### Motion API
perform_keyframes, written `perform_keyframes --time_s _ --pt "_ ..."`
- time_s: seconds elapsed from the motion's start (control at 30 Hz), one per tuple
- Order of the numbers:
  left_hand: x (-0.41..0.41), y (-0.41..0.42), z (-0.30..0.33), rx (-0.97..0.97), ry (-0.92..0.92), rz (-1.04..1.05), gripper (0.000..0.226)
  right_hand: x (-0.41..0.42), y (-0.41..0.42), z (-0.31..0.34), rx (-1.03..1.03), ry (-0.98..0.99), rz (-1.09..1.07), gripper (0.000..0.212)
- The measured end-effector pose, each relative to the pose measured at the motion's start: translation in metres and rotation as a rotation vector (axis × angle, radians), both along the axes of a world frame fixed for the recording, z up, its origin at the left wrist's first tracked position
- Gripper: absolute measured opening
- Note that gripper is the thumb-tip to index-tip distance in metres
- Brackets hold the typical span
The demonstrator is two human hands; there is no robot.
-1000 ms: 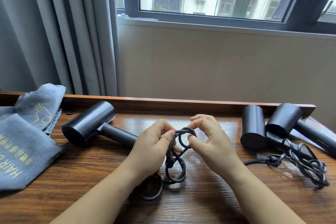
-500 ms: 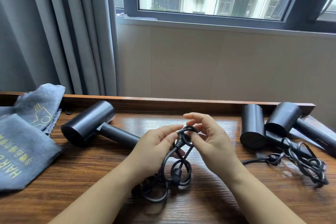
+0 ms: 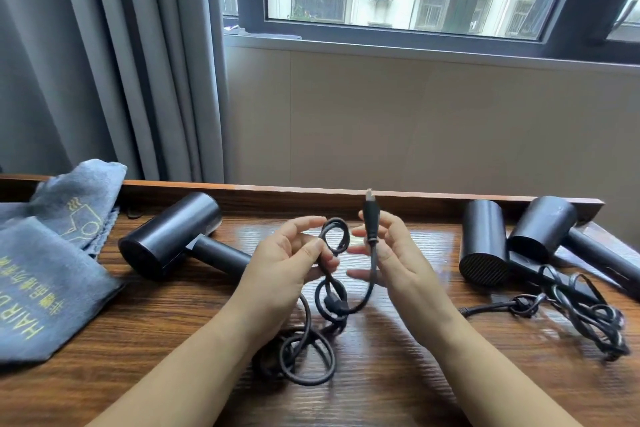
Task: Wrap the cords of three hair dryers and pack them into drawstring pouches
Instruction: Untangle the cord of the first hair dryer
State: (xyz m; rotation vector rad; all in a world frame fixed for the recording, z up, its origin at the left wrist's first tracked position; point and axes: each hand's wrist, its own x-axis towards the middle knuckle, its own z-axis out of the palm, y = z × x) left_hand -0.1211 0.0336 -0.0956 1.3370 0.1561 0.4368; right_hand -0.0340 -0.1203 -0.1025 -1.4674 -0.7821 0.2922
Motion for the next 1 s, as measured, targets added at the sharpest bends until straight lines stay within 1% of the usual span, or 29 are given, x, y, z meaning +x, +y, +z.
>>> perform_keyframes --time_s 0.07,0.1,0.13,0.17,0.2,0.23,0.33,0.4,0.47,0.53,0.57,0.63,0.67,0.7,0.77,0.8,0.83,0.9,0.93,0.97,1.0 --pt "0.001 0.001 0.000 -0.005 -0.004 0.056 0.029 0.001 0.002 0.002 0.028 0.201 0.034 0.081" --pt "0.002 0.002 0.000 -0.022 -0.012 0.087 0.030 0.002 0.002 0.004 0.045 0.292 0.058 0.092" --pt "0.003 0.002 0.000 -0.046 -0.023 0.118 0.031 0.004 0.001 0.006 0.049 0.340 0.081 0.098" --pt "0.004 0.003 0.001 -0.075 -0.034 0.144 0.031 0.006 -0.001 0.007 0.031 0.331 0.110 0.099" --pt "0.005 0.004 0.001 -0.101 -0.041 0.167 0.031 0.006 -0.003 0.008 0.006 0.292 0.146 0.094" --pt "0.005 0.005 0.002 -0.123 -0.043 0.184 0.032 0.005 -0.006 0.009 -0.017 0.243 0.195 0.085" --pt "0.004 0.005 0.005 -0.167 -0.042 0.199 0.032 -0.005 -0.009 0.011 -0.104 0.100 0.365 0.041" --pt "0.002 0.003 0.007 -0.181 -0.056 0.193 0.031 -0.011 -0.008 0.012 -0.194 0.005 0.439 0.029" --pt "0.002 0.002 0.008 -0.183 -0.073 0.192 0.031 -0.015 -0.006 0.012 -0.286 -0.105 0.446 0.018" --pt "0.003 0.003 0.006 -0.176 -0.083 0.199 0.030 -0.014 -0.005 0.012 -0.354 -0.143 0.350 0.007" --pt "0.003 0.003 0.006 -0.170 -0.089 0.203 0.029 -0.013 -0.005 0.012 -0.405 -0.150 0.284 0.014" --pt "0.002 0.003 0.006 -0.143 -0.099 0.195 0.030 -0.010 -0.004 0.009 -0.557 -0.200 0.193 0.040" --pt "0.002 0.002 0.006 -0.134 -0.099 0.179 0.030 -0.009 -0.004 0.005 -0.625 -0.234 0.171 0.048" --pt "0.002 0.001 0.005 -0.128 -0.098 0.158 0.031 -0.008 -0.002 0.001 -0.669 -0.276 0.156 0.051" --pt "0.001 0.000 0.004 -0.120 -0.103 0.108 0.031 -0.007 0.001 -0.006 -0.701 -0.368 0.125 0.041" --pt "-0.001 0.001 0.004 -0.068 -0.114 0.103 0.031 -0.006 0.002 -0.007 -0.700 -0.395 0.109 0.033" --pt "-0.002 0.001 0.004 0.038 -0.126 0.127 0.032 -0.004 0.001 -0.007 -0.694 -0.401 0.092 0.028" --pt "-0.003 0.003 0.004 0.273 -0.106 0.215 0.037 0.001 -0.002 -0.006 -0.651 -0.345 0.066 0.025" --pt "-0.002 0.005 0.003 0.330 -0.065 0.250 0.039 0.003 -0.004 -0.006 -0.612 -0.294 0.064 0.025" --pt "-0.001 0.007 0.001 0.333 -0.011 0.254 0.039 0.005 -0.005 -0.005 -0.566 -0.243 0.068 0.024" --pt "0.001 0.007 0.000 0.293 0.045 0.225 0.037 0.005 -0.005 -0.004 -0.515 -0.196 0.079 0.022"
